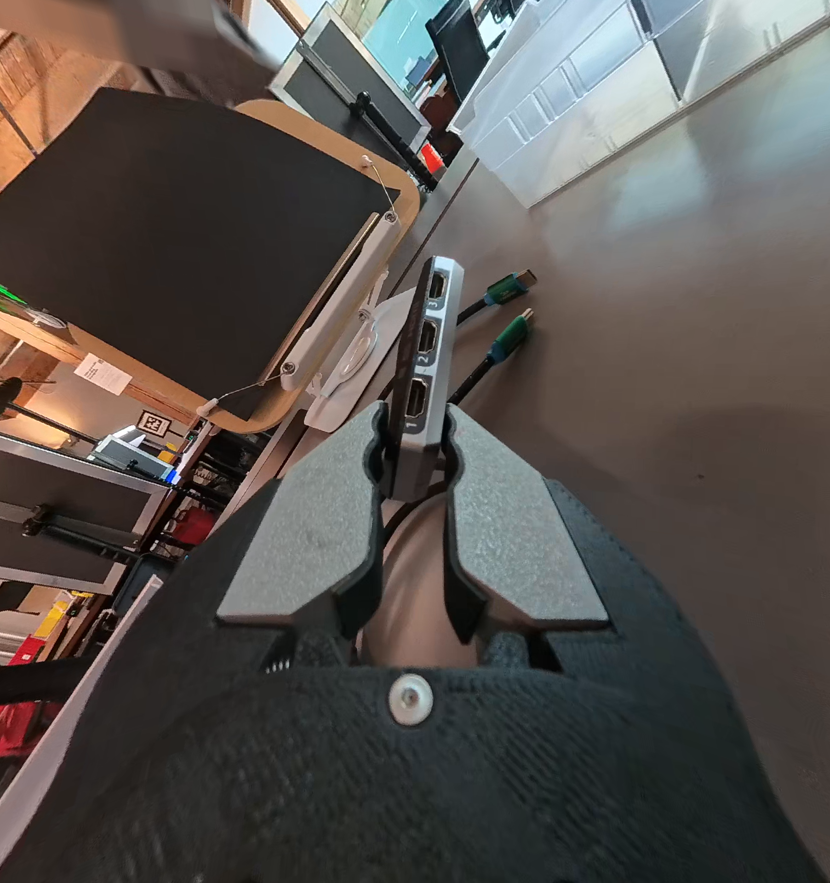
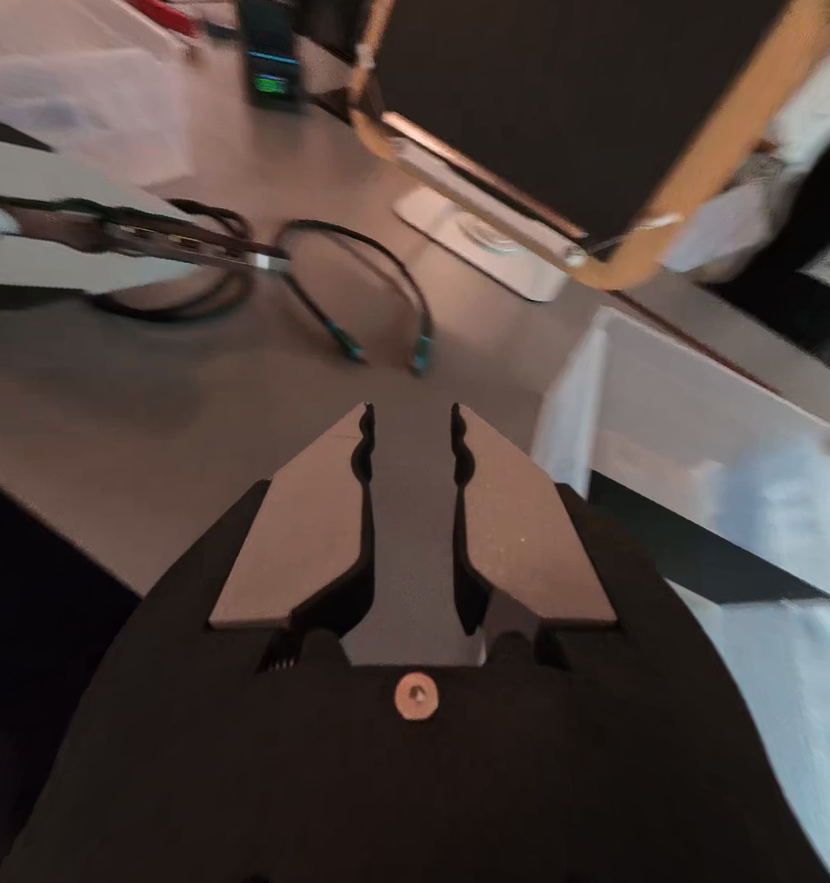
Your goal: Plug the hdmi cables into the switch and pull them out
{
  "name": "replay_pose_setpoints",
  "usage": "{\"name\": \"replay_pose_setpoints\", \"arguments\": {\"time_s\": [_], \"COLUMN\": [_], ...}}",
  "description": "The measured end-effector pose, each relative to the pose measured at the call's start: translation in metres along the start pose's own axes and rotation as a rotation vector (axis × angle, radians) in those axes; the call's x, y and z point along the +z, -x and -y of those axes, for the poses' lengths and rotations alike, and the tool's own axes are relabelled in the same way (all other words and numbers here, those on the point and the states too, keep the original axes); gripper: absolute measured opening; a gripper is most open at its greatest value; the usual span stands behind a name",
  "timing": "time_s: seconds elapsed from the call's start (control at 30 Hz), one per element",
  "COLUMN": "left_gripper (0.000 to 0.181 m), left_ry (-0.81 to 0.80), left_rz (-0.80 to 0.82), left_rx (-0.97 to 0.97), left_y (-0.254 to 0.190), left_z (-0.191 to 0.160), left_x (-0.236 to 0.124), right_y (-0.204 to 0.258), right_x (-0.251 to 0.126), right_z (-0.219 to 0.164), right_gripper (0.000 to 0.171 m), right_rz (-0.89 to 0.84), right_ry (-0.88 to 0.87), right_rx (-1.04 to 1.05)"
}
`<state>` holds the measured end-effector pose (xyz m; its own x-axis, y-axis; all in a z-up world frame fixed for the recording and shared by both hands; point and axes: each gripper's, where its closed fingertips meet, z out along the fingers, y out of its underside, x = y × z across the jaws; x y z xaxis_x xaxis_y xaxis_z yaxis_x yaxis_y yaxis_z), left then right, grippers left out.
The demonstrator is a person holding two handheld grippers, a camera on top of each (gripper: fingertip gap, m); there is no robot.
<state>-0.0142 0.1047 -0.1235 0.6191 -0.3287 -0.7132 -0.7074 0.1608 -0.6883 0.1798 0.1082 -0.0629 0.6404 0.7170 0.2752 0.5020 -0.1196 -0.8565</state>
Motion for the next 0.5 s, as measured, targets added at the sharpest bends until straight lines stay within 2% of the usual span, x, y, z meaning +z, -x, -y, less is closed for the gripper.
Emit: {"name": "replay_pose_setpoints", "arguments": {"time_s": [0.1,0.3,0.4,0.5], "left_gripper": [0.02,0.019,0.02,0.02], "left_ry": [0.008,0.025,0.029,0.031], "left_rz": [0.004,0.018,0.021,0.024], "left_rx": [0.012,0.036,0.05,0.056], "left_y": [0.0,0.001,0.002,0.003], "left_z": [-0.001,-0.004,-0.005,-0.006], "left_x": [0.0,0.001,0.002,0.003], "right_y": [0.021,0.004,0.0,-0.01], "right_x": [0.034,0.121,0.166,0.2], "right_z": [-0.003,0.003,-0.016,-0.039], "right_gripper": [0.03,0.034,0.043,0.05], "right_rz": [0.135,0.125,0.114,0.071], "right_ry": [0.107,0.199,0.307,0.4], "right_rx": [0.01,0.097,0.11,0.026]}}
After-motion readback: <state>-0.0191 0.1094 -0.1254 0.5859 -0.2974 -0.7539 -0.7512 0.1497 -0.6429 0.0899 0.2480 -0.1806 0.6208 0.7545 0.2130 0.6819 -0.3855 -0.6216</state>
